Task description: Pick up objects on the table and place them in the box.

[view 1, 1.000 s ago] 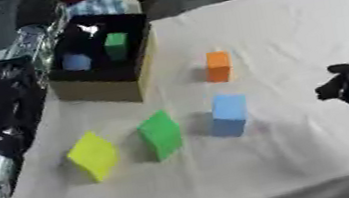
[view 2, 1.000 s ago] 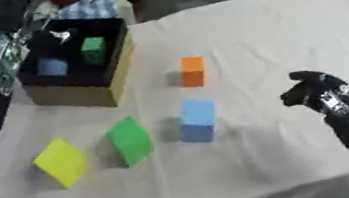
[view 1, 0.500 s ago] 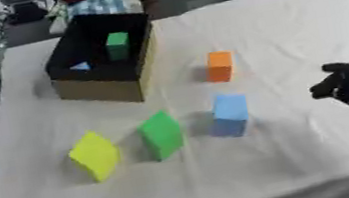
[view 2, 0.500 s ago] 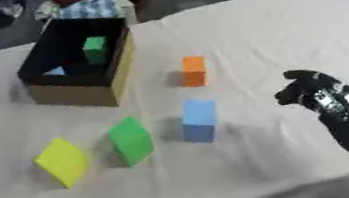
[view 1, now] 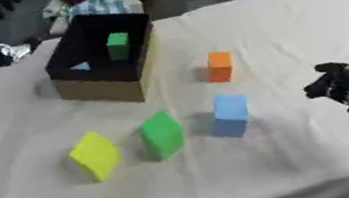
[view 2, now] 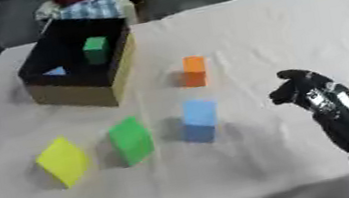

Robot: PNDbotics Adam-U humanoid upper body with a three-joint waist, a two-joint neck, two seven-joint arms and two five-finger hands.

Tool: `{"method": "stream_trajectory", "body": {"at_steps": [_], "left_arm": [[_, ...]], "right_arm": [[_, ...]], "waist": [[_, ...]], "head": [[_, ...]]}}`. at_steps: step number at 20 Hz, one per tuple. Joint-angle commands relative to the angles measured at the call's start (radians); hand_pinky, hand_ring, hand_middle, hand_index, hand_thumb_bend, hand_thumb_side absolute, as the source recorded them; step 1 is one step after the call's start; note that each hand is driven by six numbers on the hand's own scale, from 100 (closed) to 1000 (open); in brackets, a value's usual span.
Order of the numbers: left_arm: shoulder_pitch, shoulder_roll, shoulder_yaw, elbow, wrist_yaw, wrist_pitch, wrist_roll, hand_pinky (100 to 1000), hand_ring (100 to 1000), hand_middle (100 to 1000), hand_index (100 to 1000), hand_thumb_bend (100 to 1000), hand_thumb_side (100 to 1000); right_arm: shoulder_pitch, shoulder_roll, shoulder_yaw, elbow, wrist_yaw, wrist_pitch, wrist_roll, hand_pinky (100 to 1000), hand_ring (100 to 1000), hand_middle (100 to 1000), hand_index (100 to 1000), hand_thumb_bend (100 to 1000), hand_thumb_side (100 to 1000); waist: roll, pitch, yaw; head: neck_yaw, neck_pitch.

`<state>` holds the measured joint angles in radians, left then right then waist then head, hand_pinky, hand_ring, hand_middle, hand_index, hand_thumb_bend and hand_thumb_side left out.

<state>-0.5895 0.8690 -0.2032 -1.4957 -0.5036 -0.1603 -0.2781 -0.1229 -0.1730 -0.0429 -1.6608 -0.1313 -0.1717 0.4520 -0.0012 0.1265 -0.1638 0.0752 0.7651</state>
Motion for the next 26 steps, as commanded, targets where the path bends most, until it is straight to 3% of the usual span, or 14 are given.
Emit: {"method": "stream_trajectory", "body": {"at_steps": [1,4,5,6,10,12,16,23,26], "left_arm": [[0.019,0.085,-0.049,-0.080,0.083,-0.047,-0.048,811,687,720,863,393,477],[0.034,0.109,-0.128,-0.120,0.151,-0.065,-0.135,816,702,736,871,384,473],[0.034,0.113,-0.152,-0.129,0.163,-0.071,-0.160,818,705,735,872,524,425],[0.031,0.115,-0.180,-0.135,0.177,-0.079,-0.187,820,710,742,874,377,467],[0.015,0.112,-0.254,-0.152,0.197,-0.113,-0.279,833,734,764,889,423,450],[0.008,0.107,-0.275,-0.150,0.193,-0.126,-0.317,839,745,775,897,425,432],[0.002,0.099,-0.313,-0.138,0.169,-0.165,-0.407,855,778,810,925,568,434],[0.007,0.089,-0.328,-0.128,0.077,-0.242,-0.499,875,831,879,970,731,430],[0.004,0.078,-0.335,-0.106,0.042,-0.267,-0.515,873,836,883,974,704,391]], "right_arm": [[-0.006,-0.024,-0.006,-0.006,0.006,-0.005,-0.001,732,710,579,813,100,716],[-0.006,-0.027,-0.003,-0.004,0.006,-0.005,0.001,732,710,579,813,100,716],[-0.006,-0.027,-0.002,-0.003,0.006,-0.005,0.002,732,711,579,813,100,713],[-0.006,-0.027,-0.001,-0.002,0.006,-0.005,0.004,732,711,579,813,100,716],[-0.005,-0.030,0.000,0.000,0.007,-0.006,0.005,732,711,579,813,100,715],[-0.005,-0.030,0.000,0.001,0.007,-0.007,0.005,732,711,579,813,100,716],[-0.005,-0.031,0.001,0.001,0.008,-0.006,0.007,732,711,579,813,100,716],[-0.002,-0.032,0.001,0.001,0.011,-0.005,0.007,731,710,579,813,100,718],[-0.001,-0.032,0.000,0.002,0.011,-0.005,0.006,731,710,579,813,100,719]], "waist": [[0.018,-0.026,0.003],[0.021,-0.030,0.006],[0.022,-0.031,0.005],[0.023,-0.032,0.004],[0.023,-0.035,-0.001],[0.024,-0.035,-0.003],[0.028,-0.036,-0.006],[0.032,-0.037,-0.009],[0.033,-0.038,-0.010]], "head": [[-0.007,0.005],[-0.008,0.005],[-0.008,0.005],[-0.007,0.005],[-0.009,0.005],[-0.009,0.005],[-0.012,0.005],[-0.014,0.005],[-0.015,0.005]]}}
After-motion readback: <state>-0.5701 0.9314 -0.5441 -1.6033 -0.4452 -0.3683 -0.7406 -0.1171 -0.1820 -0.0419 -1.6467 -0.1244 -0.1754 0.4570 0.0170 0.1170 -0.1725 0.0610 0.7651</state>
